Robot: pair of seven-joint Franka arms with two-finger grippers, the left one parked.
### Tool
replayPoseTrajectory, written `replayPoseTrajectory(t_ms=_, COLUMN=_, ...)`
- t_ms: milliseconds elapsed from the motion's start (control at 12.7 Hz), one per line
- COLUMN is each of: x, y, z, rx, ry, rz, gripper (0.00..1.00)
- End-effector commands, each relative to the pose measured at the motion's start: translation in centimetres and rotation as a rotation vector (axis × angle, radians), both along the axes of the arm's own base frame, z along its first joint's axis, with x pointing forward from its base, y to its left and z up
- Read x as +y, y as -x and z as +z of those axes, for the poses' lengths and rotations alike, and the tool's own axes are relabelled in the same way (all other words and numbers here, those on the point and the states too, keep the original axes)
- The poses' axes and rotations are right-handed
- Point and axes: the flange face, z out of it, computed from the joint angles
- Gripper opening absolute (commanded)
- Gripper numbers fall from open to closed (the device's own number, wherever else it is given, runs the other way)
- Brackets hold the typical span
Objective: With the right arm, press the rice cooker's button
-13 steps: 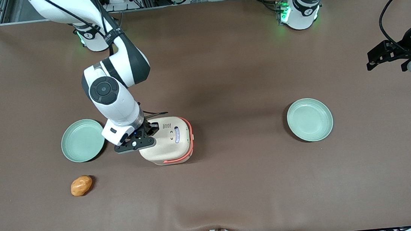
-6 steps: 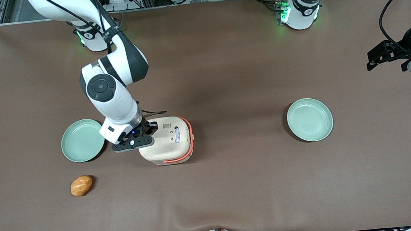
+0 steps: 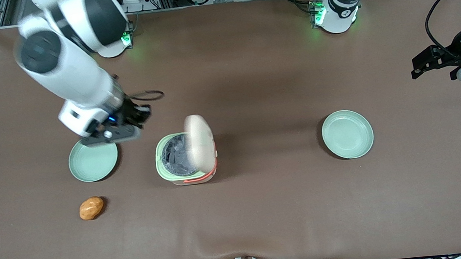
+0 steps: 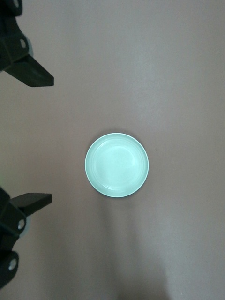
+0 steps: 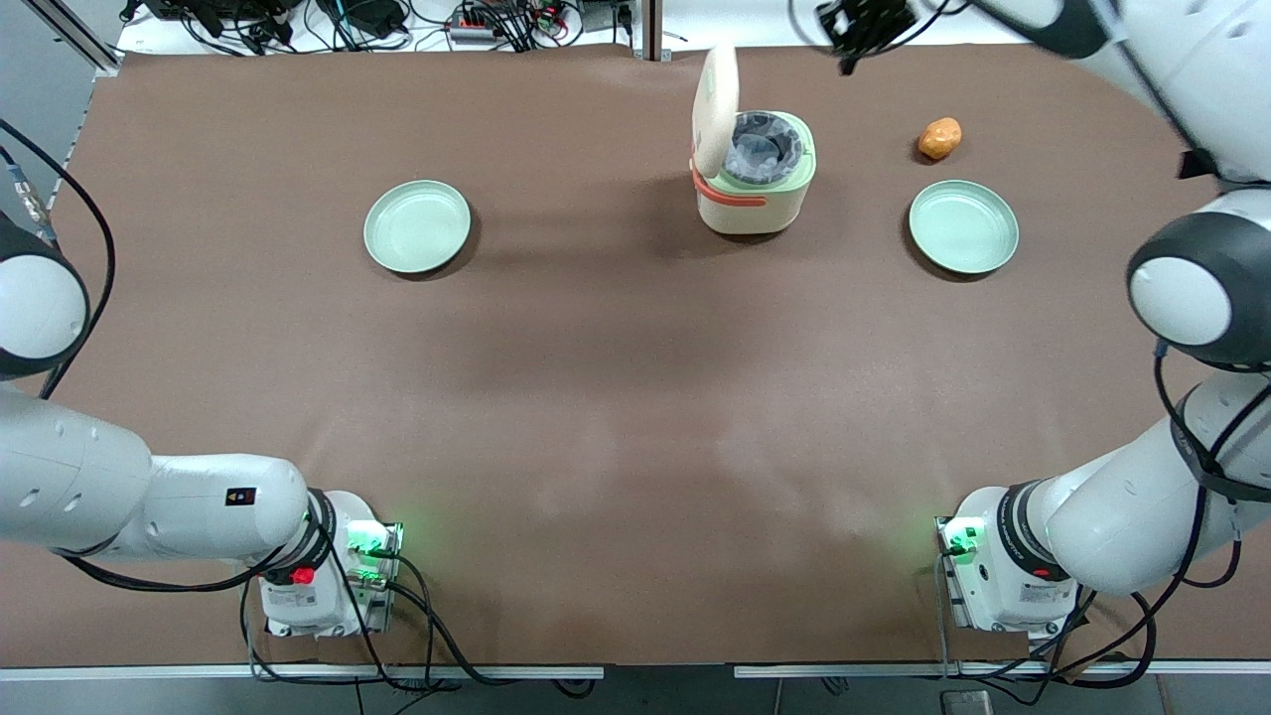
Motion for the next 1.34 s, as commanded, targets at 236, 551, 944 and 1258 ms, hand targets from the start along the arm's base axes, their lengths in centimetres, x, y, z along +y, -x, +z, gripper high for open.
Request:
replayPoseTrajectory(t_ms=236, x=-14.4, y=3.0, z=7.2, rx=0.079, ry=-0.028, rz=0.047, gripper=0.70)
replayPoseTrajectory(t_ms=551, x=-24.0, y=4.3, z=8.9, rx=0.085, ry=-0.023, rz=0.103, gripper=1.00)
replayPoseTrajectory(t_ms=944, x=-28.4, y=5.9, z=8.4, rx=0.047, ry=0.017, rz=0.121, gripper=1.00)
replayPoseTrajectory(t_ms=1258, x=-27.9, y=6.9, z=8.2, rx=-0.002, ry=0.031, rz=0.122, gripper=1.00)
